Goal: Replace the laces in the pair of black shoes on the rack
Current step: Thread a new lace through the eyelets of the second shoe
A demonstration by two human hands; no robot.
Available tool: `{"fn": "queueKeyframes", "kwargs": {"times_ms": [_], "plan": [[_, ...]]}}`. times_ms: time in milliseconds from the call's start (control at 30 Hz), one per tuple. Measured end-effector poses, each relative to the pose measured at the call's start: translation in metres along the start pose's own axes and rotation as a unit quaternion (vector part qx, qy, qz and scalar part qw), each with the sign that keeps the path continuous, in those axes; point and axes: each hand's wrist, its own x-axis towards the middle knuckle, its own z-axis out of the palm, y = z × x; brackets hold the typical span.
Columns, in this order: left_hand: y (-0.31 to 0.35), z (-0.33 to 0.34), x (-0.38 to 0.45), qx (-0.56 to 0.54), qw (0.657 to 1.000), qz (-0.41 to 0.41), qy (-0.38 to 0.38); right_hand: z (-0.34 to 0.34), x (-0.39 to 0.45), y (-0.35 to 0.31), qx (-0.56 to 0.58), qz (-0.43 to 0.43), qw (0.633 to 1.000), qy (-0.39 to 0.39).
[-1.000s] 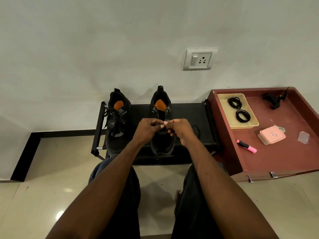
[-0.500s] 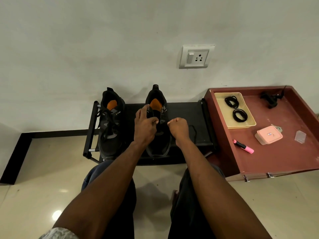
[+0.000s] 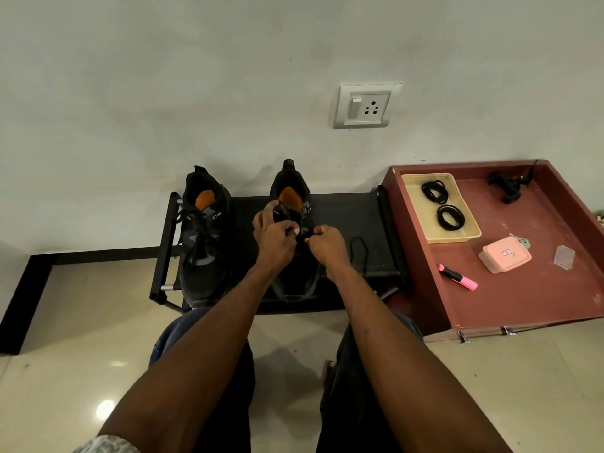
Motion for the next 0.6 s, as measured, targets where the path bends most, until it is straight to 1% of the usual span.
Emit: {"fn": "queueKeyframes", "kwargs": {"times_ms": [133,200,300,433,467,533,600], "plan": [[0.003,0.002,0.000,-0.044,0.998,-0.044,-0.033,-0.001,-0.004,-0.002,-0.025,-0.013,1.000,-0.005],[0.002,0.006,0.002,-0.083,0.993,-0.076,-0.032,-0.001,-0.007,-0.004,-0.043,-0.022,0.999,-0.010],[-0.002,0.012,0.003,-0.145,0.981,-0.126,-0.029,-0.003,-0.009,-0.005,-0.065,-0.029,0.997,-0.028],[0.002,0.014,0.004,-0.223,0.959,-0.168,-0.055,-0.005,-0.011,-0.005,-0.078,-0.038,0.996,-0.036],[0.003,0.012,0.006,-0.224,0.956,-0.178,-0.068,-0.006,-0.011,-0.005,-0.084,-0.041,0.995,-0.035],[0.002,0.006,0.011,-0.198,0.958,-0.174,-0.113,-0.008,-0.009,-0.003,-0.102,-0.043,0.993,-0.036],[-0.007,-0.002,0.015,-0.129,0.967,-0.135,-0.174,-0.010,-0.005,-0.001,-0.109,-0.057,0.992,-0.014]]}}
